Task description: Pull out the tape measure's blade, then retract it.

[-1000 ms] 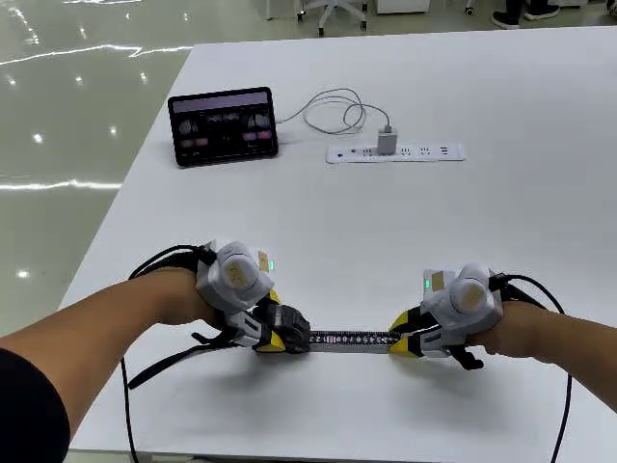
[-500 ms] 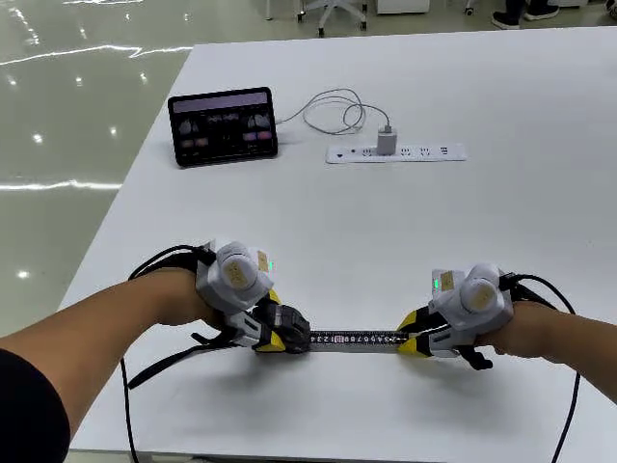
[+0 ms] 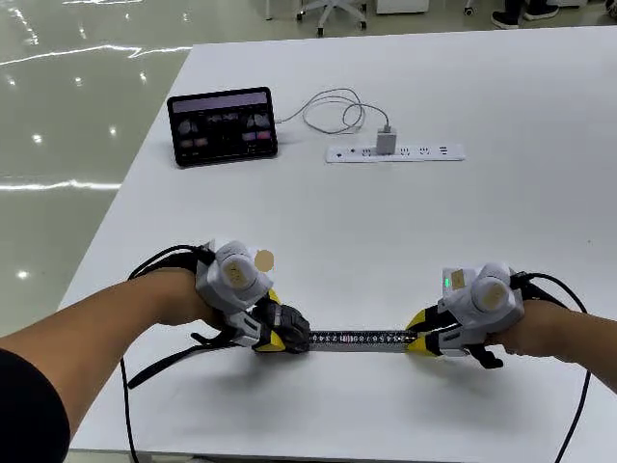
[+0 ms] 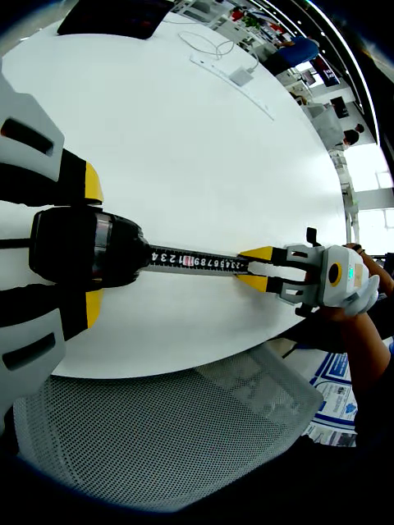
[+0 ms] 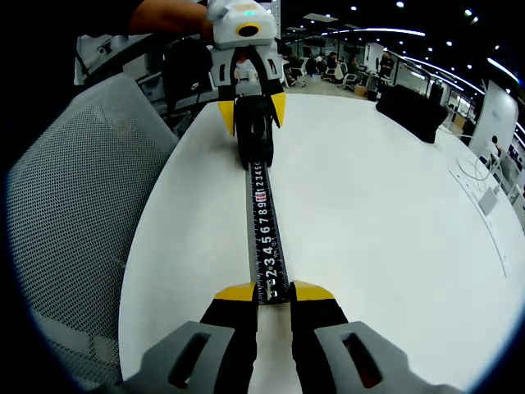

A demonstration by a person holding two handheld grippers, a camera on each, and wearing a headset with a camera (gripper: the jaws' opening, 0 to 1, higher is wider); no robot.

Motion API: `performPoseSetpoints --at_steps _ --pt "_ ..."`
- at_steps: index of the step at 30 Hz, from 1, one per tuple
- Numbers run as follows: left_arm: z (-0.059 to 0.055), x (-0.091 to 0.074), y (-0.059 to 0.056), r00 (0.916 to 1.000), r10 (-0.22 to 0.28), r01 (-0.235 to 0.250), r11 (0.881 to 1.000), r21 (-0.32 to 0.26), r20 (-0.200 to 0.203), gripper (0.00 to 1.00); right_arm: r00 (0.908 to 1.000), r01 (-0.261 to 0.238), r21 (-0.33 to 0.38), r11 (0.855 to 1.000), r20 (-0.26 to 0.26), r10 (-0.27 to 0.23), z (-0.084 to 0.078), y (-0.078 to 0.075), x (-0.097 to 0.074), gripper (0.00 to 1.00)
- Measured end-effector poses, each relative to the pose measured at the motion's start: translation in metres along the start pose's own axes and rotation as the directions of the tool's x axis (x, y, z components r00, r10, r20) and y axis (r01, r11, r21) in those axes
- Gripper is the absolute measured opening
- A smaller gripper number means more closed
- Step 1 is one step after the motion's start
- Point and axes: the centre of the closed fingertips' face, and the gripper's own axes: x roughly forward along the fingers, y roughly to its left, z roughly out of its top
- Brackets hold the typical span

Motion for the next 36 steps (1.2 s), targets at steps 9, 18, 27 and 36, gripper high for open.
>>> performPoseSetpoints --at_steps 9,18,27,36 --pt "0.000 0.000 -0.001 1.0000 0.002 -0.002 1.000 -0.002 0.000 0.32 0.9999 0.003 -0.004 1.000 -0.010 -0.003 -0.006 0.000 -0.006 0.10" --pt "0.000 0.000 -0.001 1.0000 0.003 -0.003 1.000 -0.001 -0.002 0.32 1.0000 0.002 0.007 1.000 -0.007 -0.002 -0.013 -0.001 -0.012 0.10" --pt "0.000 0.000 -0.001 1.0000 0.003 -0.003 1.000 -0.004 -0.002 0.32 1.0000 0.002 0.025 1.000 -0.009 -0.002 -0.023 -0.002 -0.021 0.10" --pt "0.000 0.000 -0.002 1.0000 0.001 -0.001 1.000 -0.002 -0.004 0.32 0.9999 0.006 0.032 0.999 -0.014 -0.005 -0.028 -0.002 -0.027 0.10"
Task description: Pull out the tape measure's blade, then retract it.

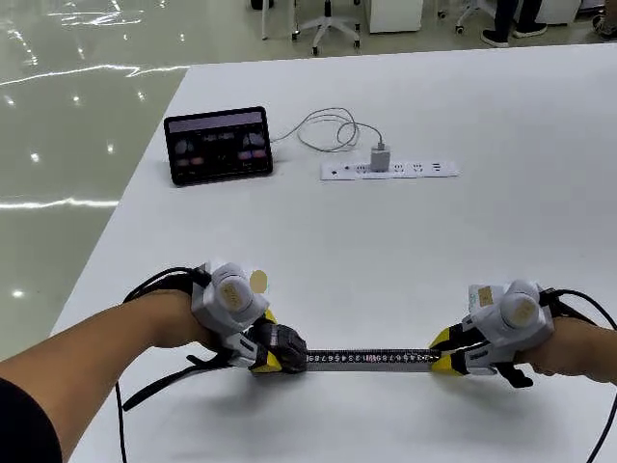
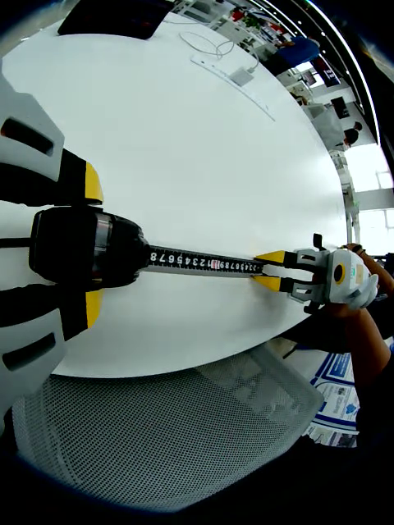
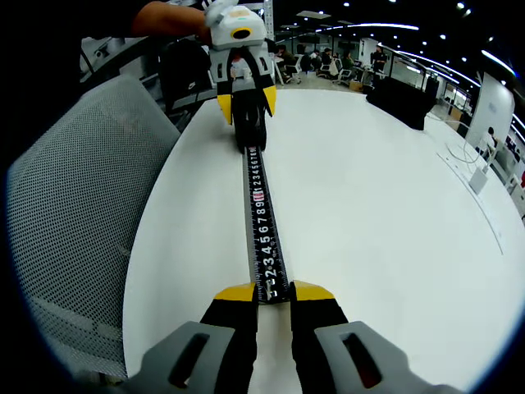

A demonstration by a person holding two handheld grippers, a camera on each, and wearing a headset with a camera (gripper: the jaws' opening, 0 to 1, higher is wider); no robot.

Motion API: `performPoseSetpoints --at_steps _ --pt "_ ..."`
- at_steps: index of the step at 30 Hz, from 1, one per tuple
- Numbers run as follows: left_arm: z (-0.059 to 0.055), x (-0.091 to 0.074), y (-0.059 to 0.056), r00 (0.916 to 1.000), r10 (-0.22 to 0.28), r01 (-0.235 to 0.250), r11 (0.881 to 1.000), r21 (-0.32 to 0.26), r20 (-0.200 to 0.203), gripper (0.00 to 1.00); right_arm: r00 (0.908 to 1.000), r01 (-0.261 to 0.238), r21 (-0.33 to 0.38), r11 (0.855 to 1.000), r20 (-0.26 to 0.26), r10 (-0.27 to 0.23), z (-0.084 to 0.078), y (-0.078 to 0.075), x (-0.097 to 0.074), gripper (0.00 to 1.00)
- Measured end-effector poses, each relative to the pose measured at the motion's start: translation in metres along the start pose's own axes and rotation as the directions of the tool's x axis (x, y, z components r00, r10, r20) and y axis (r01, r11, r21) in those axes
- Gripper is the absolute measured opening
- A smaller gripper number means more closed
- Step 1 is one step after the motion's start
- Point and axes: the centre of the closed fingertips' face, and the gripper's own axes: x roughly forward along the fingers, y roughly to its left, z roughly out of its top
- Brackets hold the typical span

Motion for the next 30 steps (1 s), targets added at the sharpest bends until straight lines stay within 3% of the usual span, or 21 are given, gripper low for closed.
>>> performPoseSetpoints --at_steps 30 --pt "0.001 0.000 0.001 1.0000 0.003 -0.003 1.000 -0.003 0.004 0.32 0.9994 0.027 0.015 1.000 -0.023 -0.027 -0.024 -0.006 -0.021 0.10"
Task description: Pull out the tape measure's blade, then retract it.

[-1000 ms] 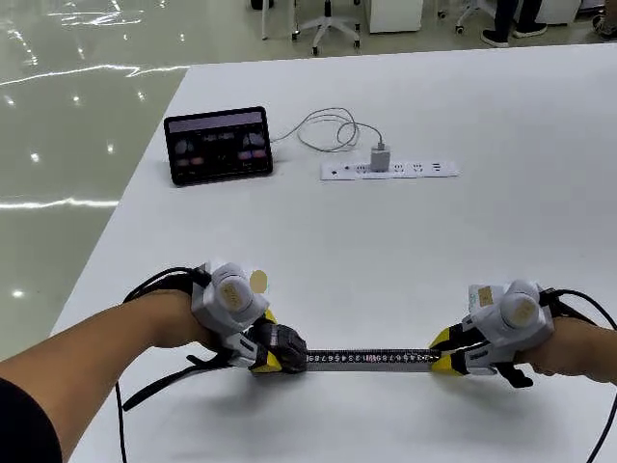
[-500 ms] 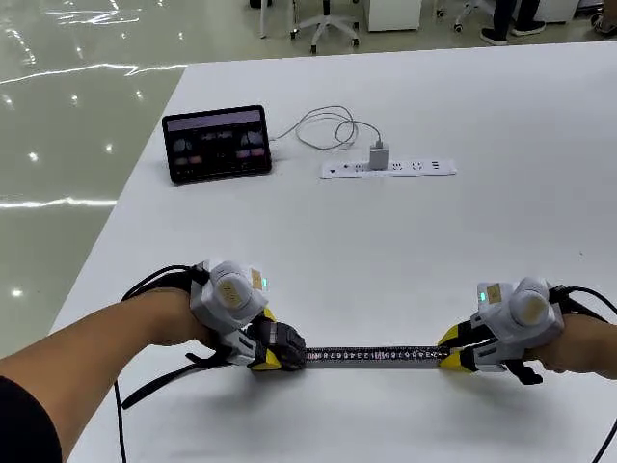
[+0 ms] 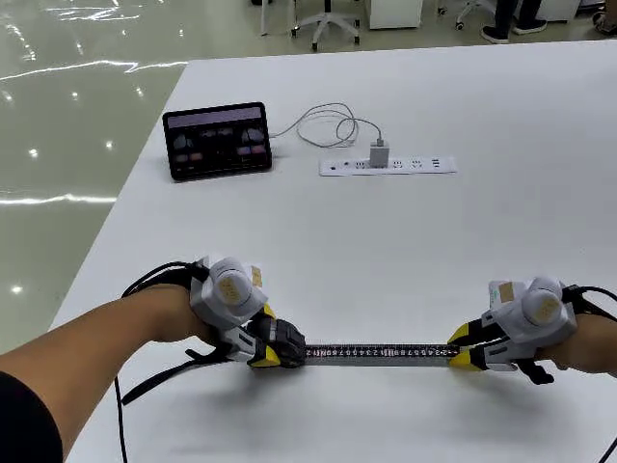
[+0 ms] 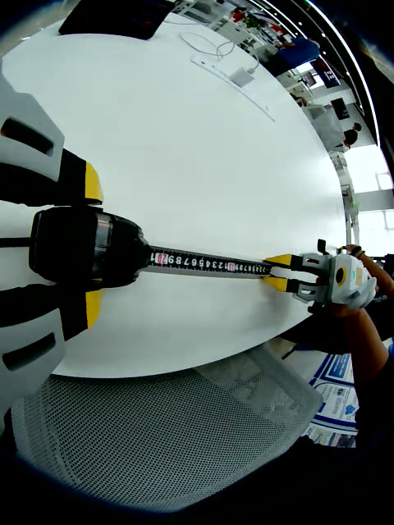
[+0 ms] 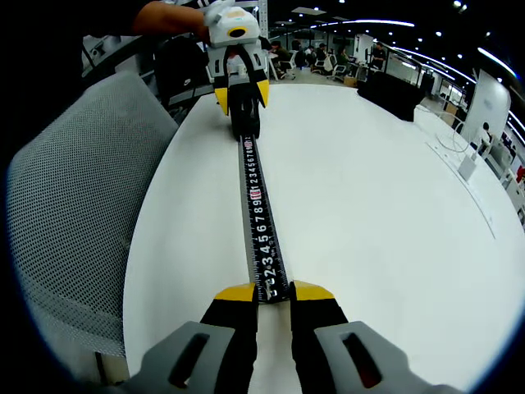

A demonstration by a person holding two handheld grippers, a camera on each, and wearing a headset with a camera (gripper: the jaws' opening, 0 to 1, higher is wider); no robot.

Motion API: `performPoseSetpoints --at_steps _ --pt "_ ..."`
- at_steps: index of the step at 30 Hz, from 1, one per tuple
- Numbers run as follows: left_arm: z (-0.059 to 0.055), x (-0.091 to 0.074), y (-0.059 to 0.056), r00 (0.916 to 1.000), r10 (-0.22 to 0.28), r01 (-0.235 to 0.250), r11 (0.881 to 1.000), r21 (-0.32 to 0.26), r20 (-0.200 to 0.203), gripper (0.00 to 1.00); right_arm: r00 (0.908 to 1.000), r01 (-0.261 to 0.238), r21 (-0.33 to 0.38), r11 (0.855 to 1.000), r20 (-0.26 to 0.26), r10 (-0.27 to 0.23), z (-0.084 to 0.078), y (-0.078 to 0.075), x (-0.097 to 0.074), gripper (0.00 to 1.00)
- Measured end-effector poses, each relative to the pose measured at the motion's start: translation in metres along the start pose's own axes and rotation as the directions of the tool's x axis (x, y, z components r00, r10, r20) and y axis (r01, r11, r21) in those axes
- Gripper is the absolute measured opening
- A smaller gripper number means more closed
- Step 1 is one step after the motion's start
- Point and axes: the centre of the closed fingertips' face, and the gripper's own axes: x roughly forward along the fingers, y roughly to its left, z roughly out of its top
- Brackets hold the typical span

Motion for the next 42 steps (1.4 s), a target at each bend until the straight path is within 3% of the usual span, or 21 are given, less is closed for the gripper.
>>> performPoseSetpoints --at_steps 42 --pt "0.0008 -0.0005 0.0001 1.0000 0.002 -0.002 1.000 0.001 -0.001 0.33 0.9991 -0.014 -0.001 1.000 -0.040 0.013 -0.0049 0.0033 -0.0048 0.10"
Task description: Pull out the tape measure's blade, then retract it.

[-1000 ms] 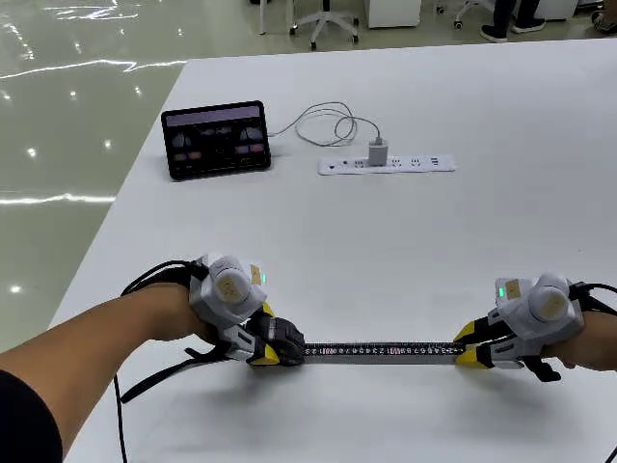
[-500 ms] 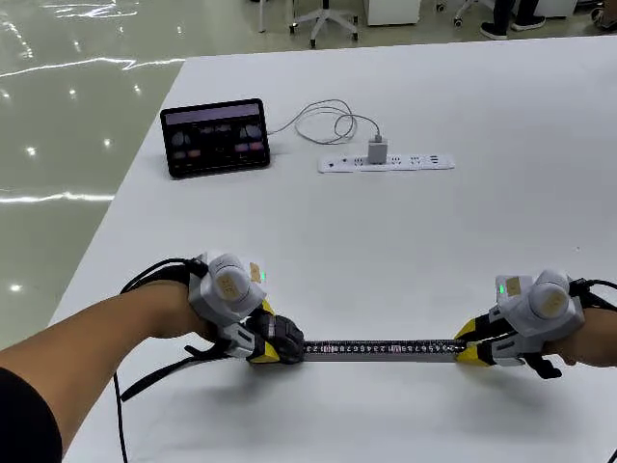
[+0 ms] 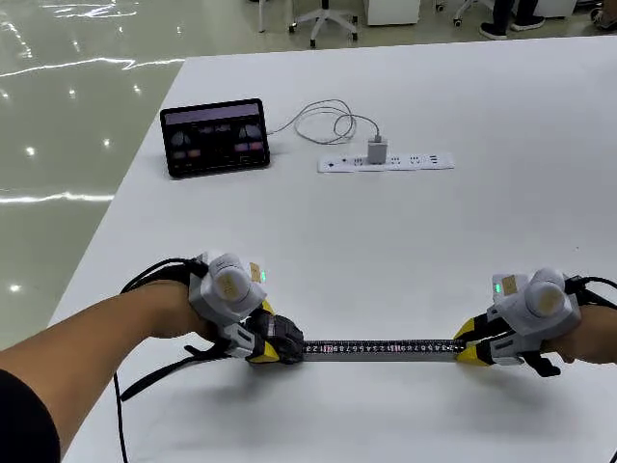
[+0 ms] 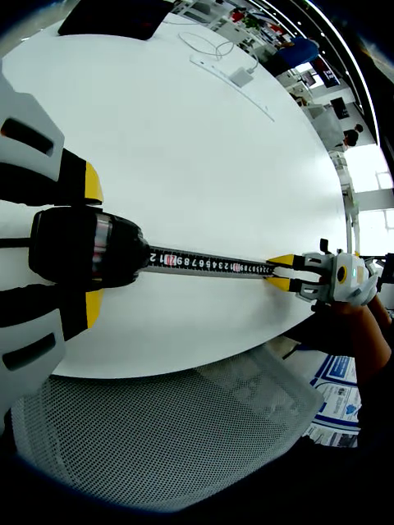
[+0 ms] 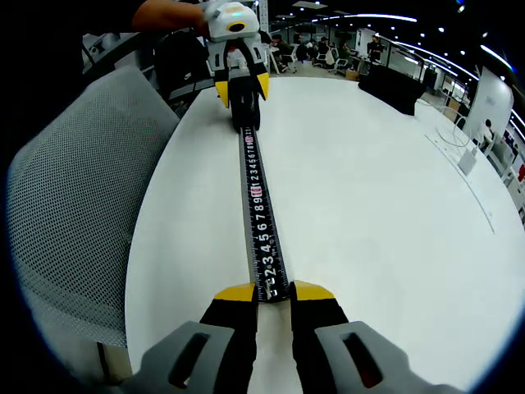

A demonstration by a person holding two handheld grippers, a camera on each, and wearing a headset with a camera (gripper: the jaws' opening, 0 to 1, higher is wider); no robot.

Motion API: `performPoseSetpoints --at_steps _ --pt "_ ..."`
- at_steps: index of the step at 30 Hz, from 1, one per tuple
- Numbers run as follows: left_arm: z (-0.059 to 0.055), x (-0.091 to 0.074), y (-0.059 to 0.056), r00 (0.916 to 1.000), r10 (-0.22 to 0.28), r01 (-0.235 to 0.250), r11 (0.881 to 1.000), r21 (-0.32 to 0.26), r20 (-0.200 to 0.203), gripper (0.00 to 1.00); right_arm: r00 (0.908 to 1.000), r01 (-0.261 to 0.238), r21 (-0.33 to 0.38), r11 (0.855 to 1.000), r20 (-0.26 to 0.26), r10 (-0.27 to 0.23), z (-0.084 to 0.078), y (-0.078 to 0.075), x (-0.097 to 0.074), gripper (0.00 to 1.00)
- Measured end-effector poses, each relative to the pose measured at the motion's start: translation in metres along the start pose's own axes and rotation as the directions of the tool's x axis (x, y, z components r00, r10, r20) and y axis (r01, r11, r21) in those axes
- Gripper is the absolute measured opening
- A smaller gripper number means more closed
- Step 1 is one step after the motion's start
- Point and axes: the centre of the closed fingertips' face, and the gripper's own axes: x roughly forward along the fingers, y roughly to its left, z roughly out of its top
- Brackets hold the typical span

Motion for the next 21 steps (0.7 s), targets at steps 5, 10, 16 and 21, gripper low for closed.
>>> performPoseSetpoints --at_steps 5,10,16,21 --pt "0.0011 0.0006 0.0009 1.0000 0.001 -0.001 1.000 0.008 0.002 0.33 0.9995 -0.008 -0.027 1.000 -0.032 0.007 -0.0006 -0.0015 0.0013 0.11" --pt "0.0016 0.0014 0.0019 0.9999 0.010 -0.010 0.999 0.033 -0.007 0.33 0.9981 -0.012 -0.057 0.998 -0.061 0.009 -0.0009 -0.0027 0.0019 0.12" --pt "0.0013 0.0008 0.0020 0.9998 0.018 -0.018 0.999 0.029 0.004 0.33 0.9967 -0.013 -0.072 0.997 -0.080 0.008 -0.0014 -0.0036 0.0022 0.12" --pt "-0.0012 -0.0032 0.0053 0.9996 0.026 -0.026 1.000 -0.011 0.008 0.34 0.9961 -0.001 -0.081 0.997 -0.089 -0.006 -0.0012 -0.0051 0.0022 0.14"
